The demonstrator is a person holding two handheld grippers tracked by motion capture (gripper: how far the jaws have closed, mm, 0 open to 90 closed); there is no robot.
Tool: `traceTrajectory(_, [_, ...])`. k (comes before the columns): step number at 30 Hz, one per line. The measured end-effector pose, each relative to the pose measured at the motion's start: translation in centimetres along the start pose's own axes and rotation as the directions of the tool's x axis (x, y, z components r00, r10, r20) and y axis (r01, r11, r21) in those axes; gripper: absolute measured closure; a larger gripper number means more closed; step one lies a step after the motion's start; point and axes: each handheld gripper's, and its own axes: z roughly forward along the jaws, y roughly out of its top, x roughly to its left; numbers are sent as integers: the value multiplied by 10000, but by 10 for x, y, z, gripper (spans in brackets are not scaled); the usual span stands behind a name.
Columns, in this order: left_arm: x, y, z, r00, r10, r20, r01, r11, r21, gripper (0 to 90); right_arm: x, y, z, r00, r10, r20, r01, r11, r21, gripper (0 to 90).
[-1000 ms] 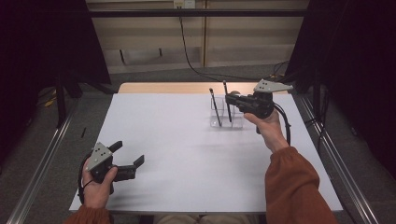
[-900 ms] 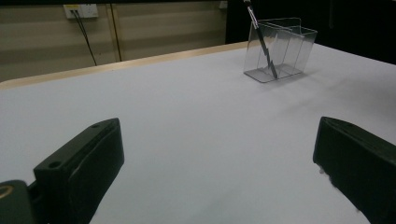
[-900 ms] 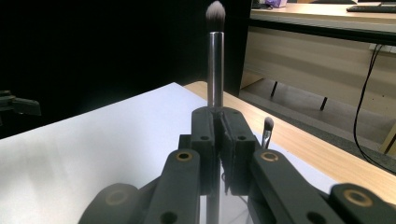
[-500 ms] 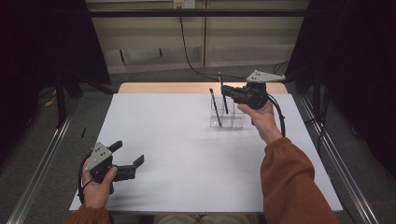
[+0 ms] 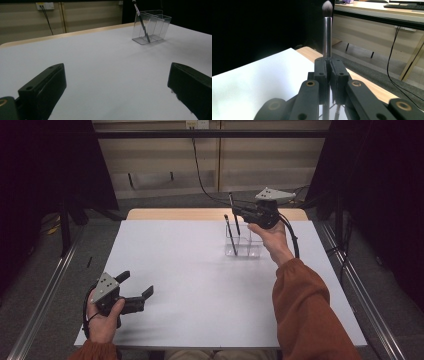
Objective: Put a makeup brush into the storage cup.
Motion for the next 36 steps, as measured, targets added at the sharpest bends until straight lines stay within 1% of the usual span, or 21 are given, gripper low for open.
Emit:
traceTrajectory(5, [0,0,0,10000,-12,45,13,10000,-44,21,-5,-3,6,9993,293,220,-293,9996,29,844])
traceTrajectory(7, [0,0,0,10000,-28,27,28,10000,-67,20,-7,-4,8,9984,409,391,-412,9991,78,843])
traceTrajectory(10, [1,0,-1,10000,-86,-7,86,9999,-96,20,-10,-6,11,9970,607,478,-607,9982,-16,844])
traceTrajectory(17, [1,0,-1,10000,-51,18,51,10000,-79,21,-9,-9,18,9960,642,625,-643,9979,3,843])
traceTrajectory(19, [1,0,-1,10000,-42,43,43,10000,-62,20,-9,-11,19,9964,599,593,-601,9982,22,843])
traceTrajectory(24, [0,0,-1,10000,-14,58,15,10000,-96,20,-7,-14,22,9962,507,713,-517,9986,122,843])
traceTrajectory(25, [0,0,-1,10000,-45,46,46,9999,-103,20,-7,-15,22,9958,567,712,-577,9983,125,843])
traceTrajectory(28, [1,0,-1,10000,-13,54,14,10000,-62,20,-6,-16,25,9960,544,715,-555,9984,135,842])
traceTrajectory(30, [1,0,0,10000,-35,60,35,10000,-55,20,-4,-18,28,9955,651,684,-660,9977,121,842])
traceTrajectory(36, [1,0,-1,10000,-25,42,25,10000,-48,20,0,-24,37,9963,621,588,-635,9977,236,842])
